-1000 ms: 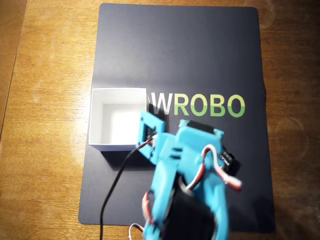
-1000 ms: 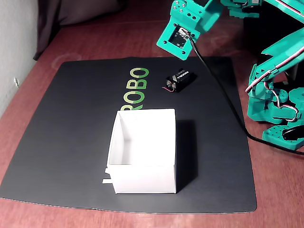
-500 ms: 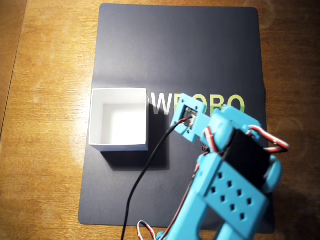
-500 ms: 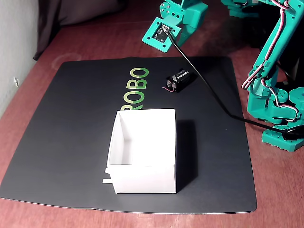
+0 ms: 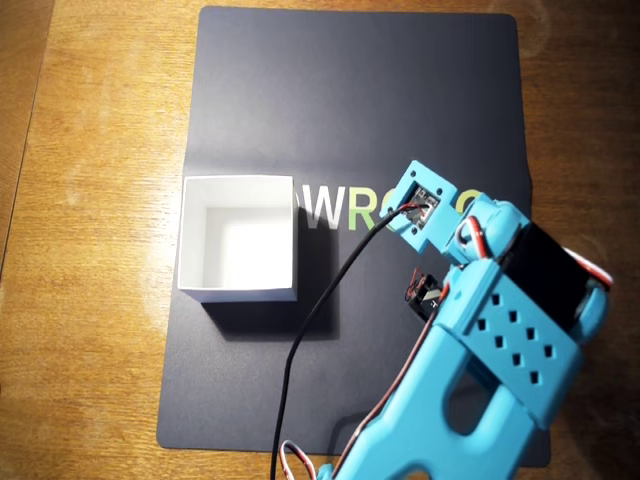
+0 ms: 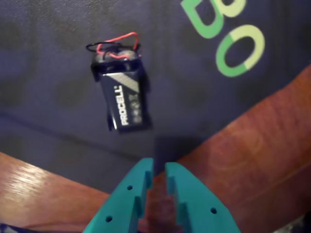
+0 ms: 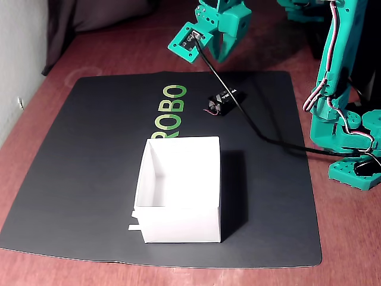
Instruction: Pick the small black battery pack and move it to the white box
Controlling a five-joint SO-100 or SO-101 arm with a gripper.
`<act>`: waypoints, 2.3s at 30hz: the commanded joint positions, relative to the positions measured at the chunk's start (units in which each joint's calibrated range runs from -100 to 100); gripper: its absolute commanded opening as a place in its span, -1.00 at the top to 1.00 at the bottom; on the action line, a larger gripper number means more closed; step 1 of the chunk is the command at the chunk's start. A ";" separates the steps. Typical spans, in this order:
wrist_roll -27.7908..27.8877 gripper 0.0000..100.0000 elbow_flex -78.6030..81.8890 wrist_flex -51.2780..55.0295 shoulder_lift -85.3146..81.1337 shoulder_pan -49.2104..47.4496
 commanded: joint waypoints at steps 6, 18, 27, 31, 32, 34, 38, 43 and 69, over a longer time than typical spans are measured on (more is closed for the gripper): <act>2.78 0.93 -2.25 -0.12 3.71 0.65; 2.29 0.70 8.18 -0.73 4.32 0.65; 2.67 0.69 9.09 -5.90 4.93 0.65; 2.73 0.67 9.18 -5.29 5.02 0.65; 2.73 0.63 9.27 -5.20 5.02 0.65; 2.73 0.50 10.00 -5.29 5.02 0.65; 2.67 0.33 12.26 -5.29 4.85 0.76; 2.46 0.33 12.72 -5.29 4.93 2.17; 2.78 0.36 13.81 -10.99 11.07 -0.88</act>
